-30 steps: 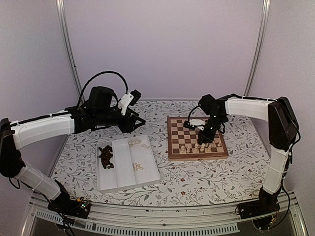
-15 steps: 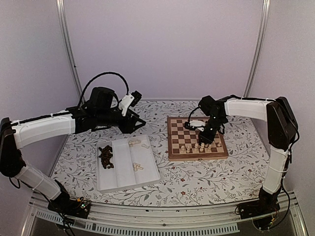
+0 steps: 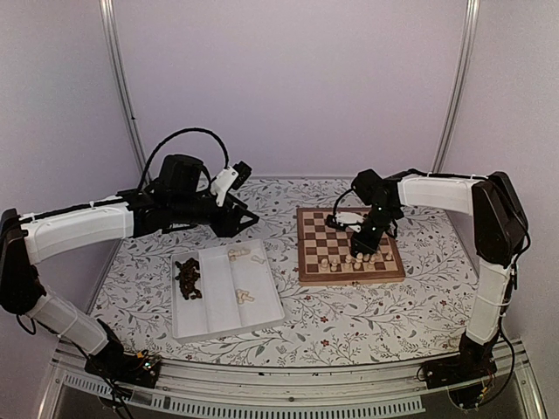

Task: Set up the chess pieces on the board
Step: Place the chess piece on the chessboard.

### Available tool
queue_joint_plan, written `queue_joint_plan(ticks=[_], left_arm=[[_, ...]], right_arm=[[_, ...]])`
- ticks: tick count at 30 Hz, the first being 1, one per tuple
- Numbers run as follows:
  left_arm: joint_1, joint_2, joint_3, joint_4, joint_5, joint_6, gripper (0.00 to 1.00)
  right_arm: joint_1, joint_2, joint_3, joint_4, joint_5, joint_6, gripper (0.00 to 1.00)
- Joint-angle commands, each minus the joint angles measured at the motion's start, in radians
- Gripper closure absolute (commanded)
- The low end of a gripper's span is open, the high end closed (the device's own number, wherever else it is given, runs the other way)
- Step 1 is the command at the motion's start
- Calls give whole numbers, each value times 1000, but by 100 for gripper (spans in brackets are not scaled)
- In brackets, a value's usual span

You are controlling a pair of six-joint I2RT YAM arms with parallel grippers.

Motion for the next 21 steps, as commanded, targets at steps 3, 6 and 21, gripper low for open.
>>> queue_joint_plan(ticks=[3,6,21], left_arm=[[12,16,6,-1,10,-4,48],[12,17,7,-1,12,-5,48],[12,40,17,-16,6,-9,48]], right_arm=[[-6,35,2,7,27,11,87],[-6,32,2,1,26,12,83],[-20,-36,130,-90,-29,29,69]])
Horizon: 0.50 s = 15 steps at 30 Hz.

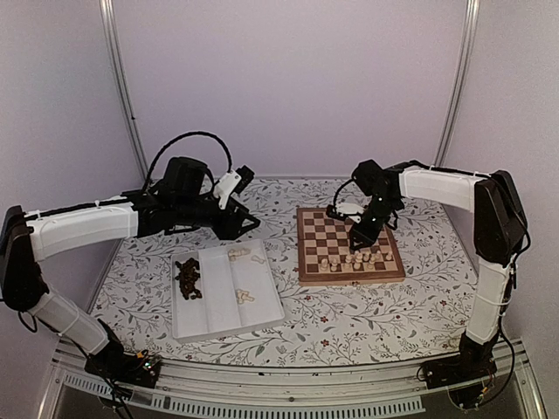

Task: Set up the chess pieces on the board
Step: Place the chess piece on the chessboard, then pick up the chess piece from the storage box.

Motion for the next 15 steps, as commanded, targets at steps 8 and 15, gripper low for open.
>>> queue_joint_plan(ticks=[8,15], left_arm=[[11,78,52,-82,-94,-65,49],[11,211,167,-248,-188,-87,55]], right_arm=[[-15,-91,88,42,-53,30,69],[-16,-196,-61,285,-279,80,70]])
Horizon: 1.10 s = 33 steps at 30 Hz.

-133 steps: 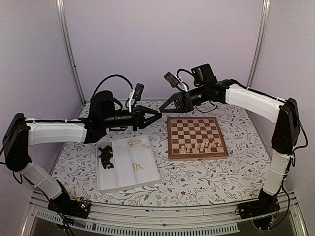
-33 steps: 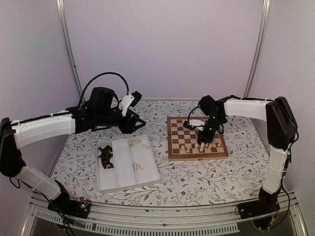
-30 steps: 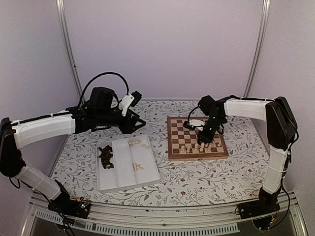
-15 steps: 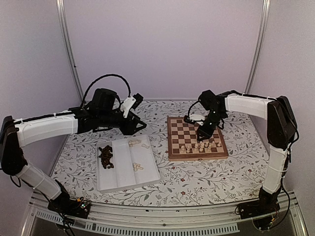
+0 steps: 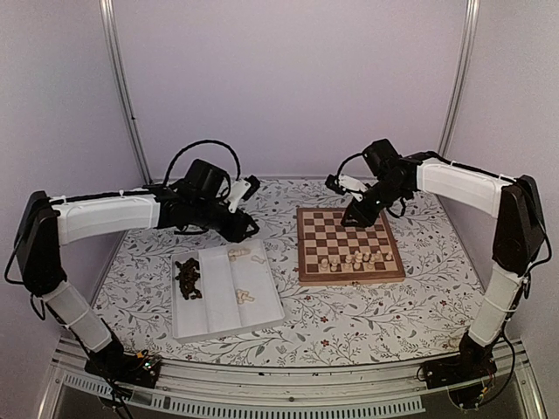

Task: Set up the chess pieces on the board
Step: Pick up the chess piece from the storage box.

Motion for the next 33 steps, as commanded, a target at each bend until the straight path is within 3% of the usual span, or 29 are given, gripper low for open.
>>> queue_joint_plan(ticks=[1,12,22,33], left_arm=[[11,95,99,-155,-75,-11,56],[13,341,281,-372,-198,50,54],[13,452,371,-491,-374,93,53],[12,528,398,-504,-377,114,56]], right_arm=[[-6,-80,-84,159,-186,26,71],[-4,-151,-227,255,-261,8,72],[-5,-180,-266,266,-289,-7,73],[-5,-182,-279,271,-296,-11,73]])
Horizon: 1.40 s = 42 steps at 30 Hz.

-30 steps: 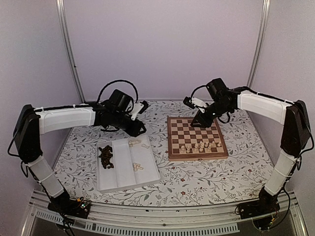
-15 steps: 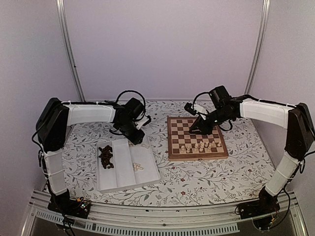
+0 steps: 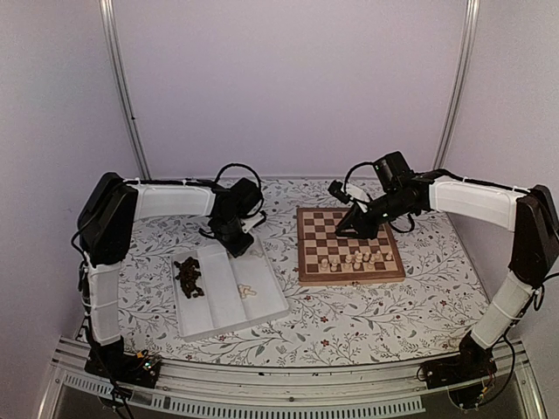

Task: Set up the chess pieces on the board
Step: Pick up the chess piece from the storage box.

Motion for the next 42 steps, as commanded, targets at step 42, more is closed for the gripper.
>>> queue_joint_plan(ticks=[42], left_arm=[[-44,-186,-100,-76,14,-24,85]], right_arm=[[18,44,70,-45,-47,14,76]])
